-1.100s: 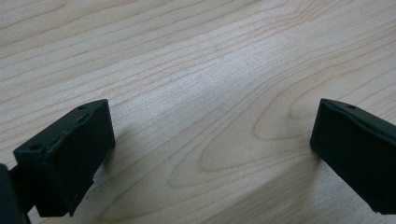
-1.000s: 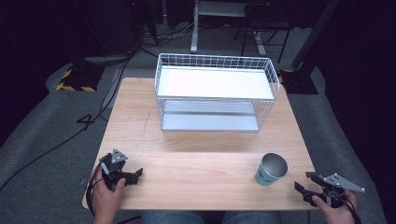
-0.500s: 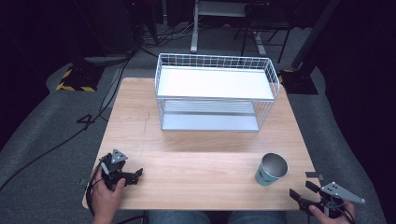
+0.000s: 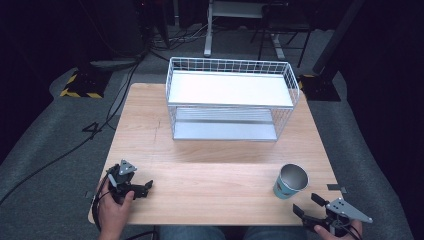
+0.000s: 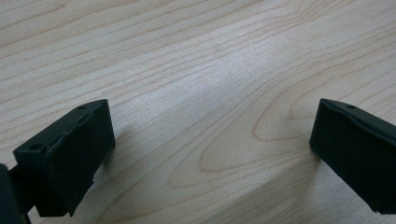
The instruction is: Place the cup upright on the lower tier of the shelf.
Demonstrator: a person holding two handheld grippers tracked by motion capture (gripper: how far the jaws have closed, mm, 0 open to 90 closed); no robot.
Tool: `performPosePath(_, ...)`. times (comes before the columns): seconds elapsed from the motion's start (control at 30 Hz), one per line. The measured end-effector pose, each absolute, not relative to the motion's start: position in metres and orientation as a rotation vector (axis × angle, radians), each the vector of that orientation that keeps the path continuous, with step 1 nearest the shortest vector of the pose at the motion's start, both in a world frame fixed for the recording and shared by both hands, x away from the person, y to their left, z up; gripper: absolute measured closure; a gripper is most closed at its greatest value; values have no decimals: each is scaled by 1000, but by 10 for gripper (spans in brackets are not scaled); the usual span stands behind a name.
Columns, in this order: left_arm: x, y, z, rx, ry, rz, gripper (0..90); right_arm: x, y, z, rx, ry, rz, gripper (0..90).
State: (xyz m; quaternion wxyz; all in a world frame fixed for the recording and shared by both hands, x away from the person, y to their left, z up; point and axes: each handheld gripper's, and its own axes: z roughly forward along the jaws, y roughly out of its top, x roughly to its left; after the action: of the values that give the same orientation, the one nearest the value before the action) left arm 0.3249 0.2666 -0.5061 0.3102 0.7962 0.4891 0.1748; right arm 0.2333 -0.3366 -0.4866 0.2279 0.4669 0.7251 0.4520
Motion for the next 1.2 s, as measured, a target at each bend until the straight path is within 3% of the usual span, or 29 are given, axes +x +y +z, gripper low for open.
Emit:
performPosePath(0.47, 325, 267, -506, 2103, 1292, 462, 4, 256, -304, -494, 1315, 1983, 1232, 160)
performPosePath(1.2, 325, 267, -506, 2103, 1291, 462, 4, 279, -289, -506, 1353, 1958, 1154, 162)
